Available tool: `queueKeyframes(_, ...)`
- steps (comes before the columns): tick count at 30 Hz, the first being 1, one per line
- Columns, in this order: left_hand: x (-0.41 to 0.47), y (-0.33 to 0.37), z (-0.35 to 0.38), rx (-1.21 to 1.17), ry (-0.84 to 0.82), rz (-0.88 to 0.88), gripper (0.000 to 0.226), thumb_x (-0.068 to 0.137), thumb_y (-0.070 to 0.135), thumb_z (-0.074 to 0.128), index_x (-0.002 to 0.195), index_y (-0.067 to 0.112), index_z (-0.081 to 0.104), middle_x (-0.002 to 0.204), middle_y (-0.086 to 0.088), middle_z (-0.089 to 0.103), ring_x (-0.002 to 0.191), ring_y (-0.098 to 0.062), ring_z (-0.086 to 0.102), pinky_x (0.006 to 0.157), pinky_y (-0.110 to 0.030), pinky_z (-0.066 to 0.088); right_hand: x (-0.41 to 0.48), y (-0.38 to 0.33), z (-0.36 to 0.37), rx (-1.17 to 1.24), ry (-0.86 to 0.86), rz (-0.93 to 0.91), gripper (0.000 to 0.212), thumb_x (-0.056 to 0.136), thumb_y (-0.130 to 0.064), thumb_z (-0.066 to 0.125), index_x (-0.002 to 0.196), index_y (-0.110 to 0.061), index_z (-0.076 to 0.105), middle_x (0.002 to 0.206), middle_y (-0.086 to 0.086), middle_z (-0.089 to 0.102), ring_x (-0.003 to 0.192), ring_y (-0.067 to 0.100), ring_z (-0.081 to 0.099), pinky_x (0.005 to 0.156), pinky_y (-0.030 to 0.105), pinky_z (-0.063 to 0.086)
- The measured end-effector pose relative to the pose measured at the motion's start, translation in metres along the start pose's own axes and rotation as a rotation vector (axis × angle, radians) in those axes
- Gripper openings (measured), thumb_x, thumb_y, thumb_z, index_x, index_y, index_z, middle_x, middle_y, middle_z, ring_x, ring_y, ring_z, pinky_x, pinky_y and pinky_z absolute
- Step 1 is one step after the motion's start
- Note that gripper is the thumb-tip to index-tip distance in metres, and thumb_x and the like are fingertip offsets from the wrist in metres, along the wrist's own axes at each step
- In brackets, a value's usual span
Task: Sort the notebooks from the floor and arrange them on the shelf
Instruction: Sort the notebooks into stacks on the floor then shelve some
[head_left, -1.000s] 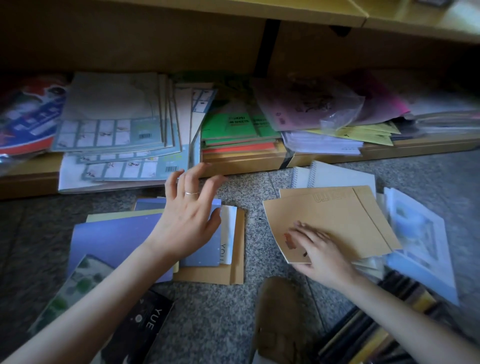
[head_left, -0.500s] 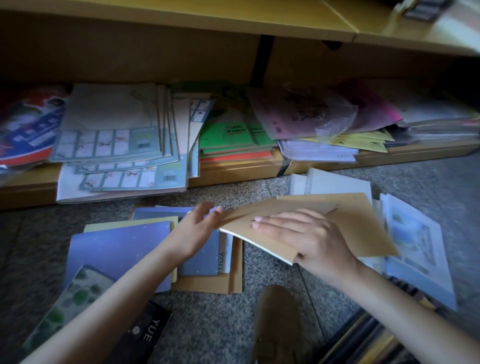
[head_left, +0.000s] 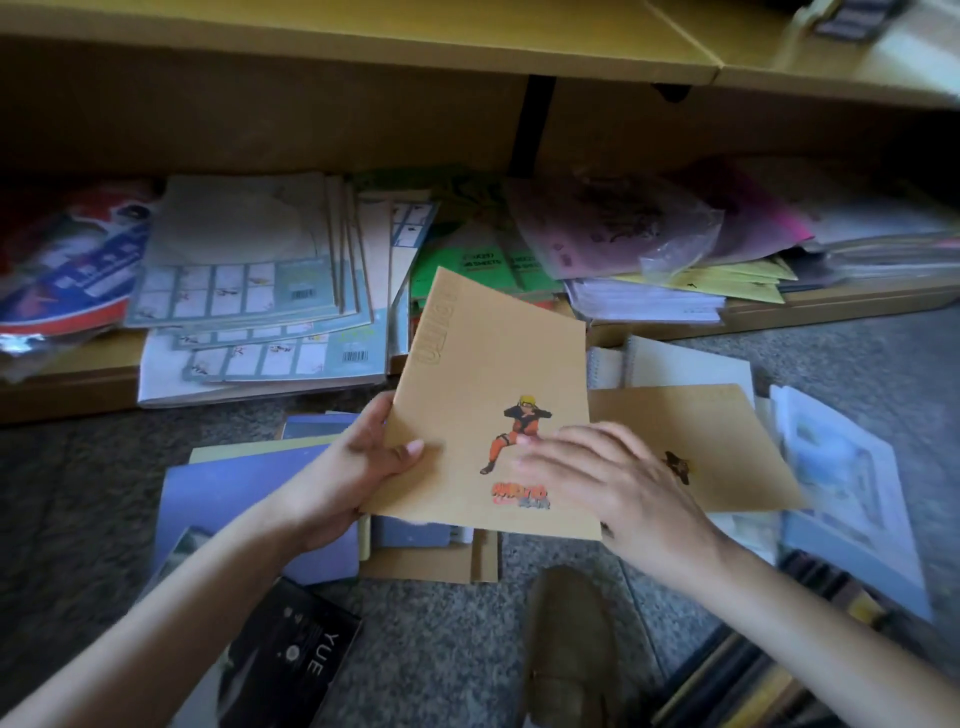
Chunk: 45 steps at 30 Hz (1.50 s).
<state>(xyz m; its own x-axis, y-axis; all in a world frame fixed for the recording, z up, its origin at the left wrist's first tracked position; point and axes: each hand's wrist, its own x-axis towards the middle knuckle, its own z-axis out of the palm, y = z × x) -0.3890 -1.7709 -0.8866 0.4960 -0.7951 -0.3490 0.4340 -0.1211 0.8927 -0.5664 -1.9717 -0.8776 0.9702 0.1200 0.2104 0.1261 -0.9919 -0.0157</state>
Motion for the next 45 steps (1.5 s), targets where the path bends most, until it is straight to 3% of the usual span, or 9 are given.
queueKeyframes(5,-0.014,0.025,0.011,0.329,-0.054,0.256,0.037,0.092,0.013,0.052,0.126,0.026,0.046,0.106,-0.003,0.064,0.093,-0.019,0.066,0.075,-0.035,0.056,0.007,0.007,-0.006,0.47,0.303,0.634,0.053,0.09,0.002,0.043,0.127,-0.036,0.045,0.124,-0.012,0.054,0.111,-0.004,0.051,0.096,0.033,0.046)
queueKeyframes(12,-0.034,0.076,0.026,0.186,0.045,0.516,0.037,0.085,0.014,0.058,0.113,0.037,0.056,0.095,0.006,0.07,0.08,-0.009,0.066,0.062,-0.019,0.052,0.054,0.019,-0.066,0.205,0.484,0.326,0.042,0.092,-0.023,0.043,0.133,-0.014,0.045,0.145,-0.006,0.036,0.137,0.008,0.031,0.112,0.021,0.023)
queueKeyframes(15,-0.037,0.107,0.02,0.041,0.173,0.644,0.039,0.08,0.013,0.051,0.115,0.031,0.054,0.097,0.007,0.07,0.08,-0.009,0.066,0.06,-0.024,0.055,0.087,0.014,-0.084,0.518,0.575,0.357,0.05,0.091,-0.033,0.047,0.139,-0.027,0.034,0.147,-0.012,0.033,0.137,0.005,0.03,0.112,0.02,0.025)
queueKeyframes(18,-0.044,0.141,0.005,-0.013,0.301,0.771,0.043,0.079,0.013,0.051,0.118,0.03,0.052,0.101,0.008,0.069,0.085,-0.008,0.065,0.067,-0.026,0.057,0.125,0.0,-0.107,0.993,0.526,0.491,0.042,0.091,-0.034,0.057,0.13,-0.031,0.044,0.113,-0.004,0.067,0.092,0.009,0.065,0.075,0.023,0.052)
queueKeyframes(21,-0.053,0.166,-0.017,-0.002,0.393,0.824,0.038,0.08,0.011,0.052,0.113,0.032,0.053,0.101,0.007,0.07,0.086,-0.01,0.066,0.068,-0.028,0.058,0.161,-0.017,-0.116,1.154,0.437,0.433,0.014,0.094,-0.013,0.051,0.106,-0.014,0.058,0.076,0.004,0.072,0.039,0.016,0.05,0.038,0.016,0.036)
queueKeyframes(32,-0.078,0.202,-0.093,-0.143,0.673,0.535,0.03,0.095,0.013,0.049,0.124,0.022,0.051,0.104,-0.007,0.061,0.092,-0.025,0.06,0.062,-0.036,0.05,0.248,-0.072,-0.104,1.494,0.169,0.464,0.026,0.097,-0.013,0.045,0.121,-0.022,0.052,0.061,0.0,0.065,0.041,0.004,0.038,0.04,0.013,0.032)
queueKeyframes(38,-0.077,0.206,-0.107,-0.264,0.725,0.587,0.034,0.097,0.011,0.043,0.13,0.015,0.049,0.115,-0.012,0.056,0.096,-0.028,0.059,0.047,-0.03,0.056,0.272,-0.082,-0.104,1.484,0.183,0.498,0.031,0.097,-0.022,0.047,0.128,-0.022,0.051,0.065,-0.002,0.067,0.044,0.003,0.038,0.042,0.013,0.034)
queueKeyframes(42,-0.082,0.207,-0.113,-0.335,0.786,0.797,0.041,0.093,0.007,0.05,0.132,0.019,0.045,0.12,-0.008,0.057,0.096,-0.025,0.067,0.068,-0.032,0.06,0.298,-0.084,-0.122,1.454,0.133,0.448,0.035,0.098,-0.024,0.046,0.132,-0.021,0.048,0.08,0.0,0.073,0.046,0.003,0.04,0.041,0.013,0.031)
queueKeyframes(45,-0.083,0.205,-0.111,0.01,0.905,0.856,0.045,0.089,0.002,0.057,0.127,0.026,0.048,0.115,0.006,0.06,0.084,-0.006,0.07,0.081,-0.034,0.054,0.319,-0.085,-0.13,1.465,0.041,0.401,0.039,0.099,-0.015,0.043,0.138,-0.016,0.042,0.088,0.001,0.072,0.05,0.004,0.043,0.038,0.013,0.028)
